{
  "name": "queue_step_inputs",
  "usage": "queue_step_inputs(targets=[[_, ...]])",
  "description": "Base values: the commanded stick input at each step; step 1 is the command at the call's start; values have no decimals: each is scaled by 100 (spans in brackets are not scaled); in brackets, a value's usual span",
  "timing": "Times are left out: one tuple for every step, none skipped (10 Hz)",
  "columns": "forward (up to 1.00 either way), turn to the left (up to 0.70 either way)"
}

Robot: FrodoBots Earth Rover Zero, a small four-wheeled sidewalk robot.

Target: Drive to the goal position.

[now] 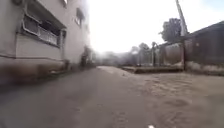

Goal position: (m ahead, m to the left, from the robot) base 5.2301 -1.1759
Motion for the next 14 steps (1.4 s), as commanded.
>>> queue_step_inputs(targets=[[100,0],[100,0],[100,0],[100,0],[100,0],[100,0],[100,0],[100,0],[100,0],[100,0],[100,0],[100,0],[100,0],[100,0]])
